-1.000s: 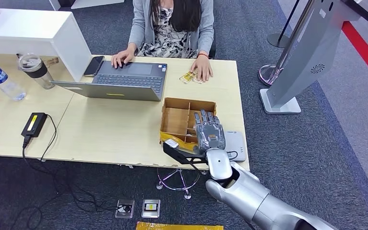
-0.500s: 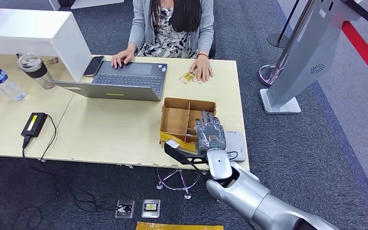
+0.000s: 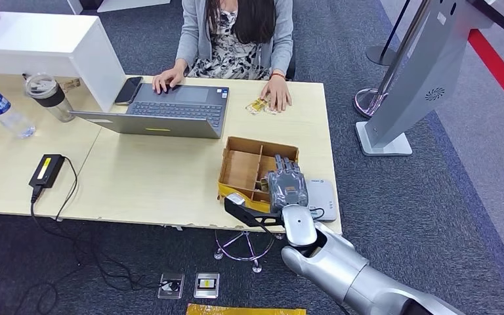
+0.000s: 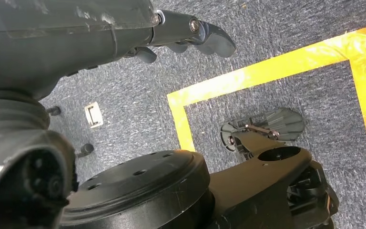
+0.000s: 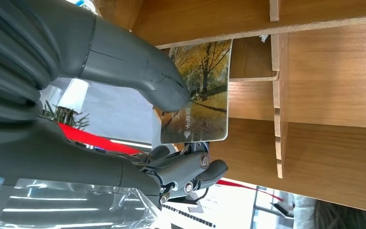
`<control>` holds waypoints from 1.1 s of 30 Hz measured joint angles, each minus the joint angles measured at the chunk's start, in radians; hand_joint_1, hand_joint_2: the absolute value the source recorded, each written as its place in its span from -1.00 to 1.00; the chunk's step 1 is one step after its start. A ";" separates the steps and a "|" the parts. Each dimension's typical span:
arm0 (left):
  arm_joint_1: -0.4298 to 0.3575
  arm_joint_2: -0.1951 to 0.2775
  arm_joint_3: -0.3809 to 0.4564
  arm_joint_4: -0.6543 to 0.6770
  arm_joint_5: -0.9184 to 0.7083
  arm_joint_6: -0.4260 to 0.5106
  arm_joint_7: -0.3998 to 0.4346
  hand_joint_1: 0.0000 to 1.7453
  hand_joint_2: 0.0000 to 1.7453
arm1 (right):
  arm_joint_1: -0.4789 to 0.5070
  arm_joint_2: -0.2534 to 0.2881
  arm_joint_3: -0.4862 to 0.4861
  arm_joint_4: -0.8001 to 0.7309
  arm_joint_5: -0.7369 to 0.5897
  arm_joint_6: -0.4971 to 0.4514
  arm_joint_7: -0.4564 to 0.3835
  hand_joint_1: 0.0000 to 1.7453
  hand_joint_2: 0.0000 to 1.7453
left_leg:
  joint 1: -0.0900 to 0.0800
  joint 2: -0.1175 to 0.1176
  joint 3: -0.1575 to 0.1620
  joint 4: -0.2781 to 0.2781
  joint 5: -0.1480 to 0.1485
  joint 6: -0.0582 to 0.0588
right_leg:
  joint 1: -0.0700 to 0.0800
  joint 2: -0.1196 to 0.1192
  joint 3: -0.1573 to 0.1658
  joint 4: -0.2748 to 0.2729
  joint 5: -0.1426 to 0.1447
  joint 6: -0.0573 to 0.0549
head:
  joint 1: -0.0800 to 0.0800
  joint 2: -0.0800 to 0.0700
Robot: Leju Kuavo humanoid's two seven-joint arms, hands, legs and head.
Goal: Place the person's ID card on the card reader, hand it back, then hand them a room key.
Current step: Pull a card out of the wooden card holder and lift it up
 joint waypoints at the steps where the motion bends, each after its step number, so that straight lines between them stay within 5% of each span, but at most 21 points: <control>1: 0.000 0.000 0.000 0.000 0.000 0.000 0.000 -1.00 -1.00 | 0.000 0.000 0.000 0.000 -0.002 -0.002 -0.002 1.00 1.00 | 0.000 0.000 0.000 0.000 0.000 0.000 | 0.000 0.000 0.000 0.000 0.000 0.000 | 0.000 0.000; 22: 0.000 0.000 0.000 0.000 -0.015 0.001 -0.001 -1.00 -1.00 | -0.097 0.010 0.001 -0.089 0.058 -0.185 -0.042 1.00 1.00 | 0.000 0.000 0.000 0.000 0.000 -0.001 | 0.000 0.000 0.000 0.000 0.000 0.000 | 0.000 0.000; 33: 0.000 0.000 -0.001 0.000 -0.030 -0.019 -0.003 -1.00 -1.00 | -0.147 0.058 0.000 -0.086 0.056 -0.196 -0.077 1.00 1.00 | 0.000 0.000 0.000 0.000 0.000 -0.001 | 0.000 0.000 0.000 0.000 0.000 0.000 | 0.000 0.000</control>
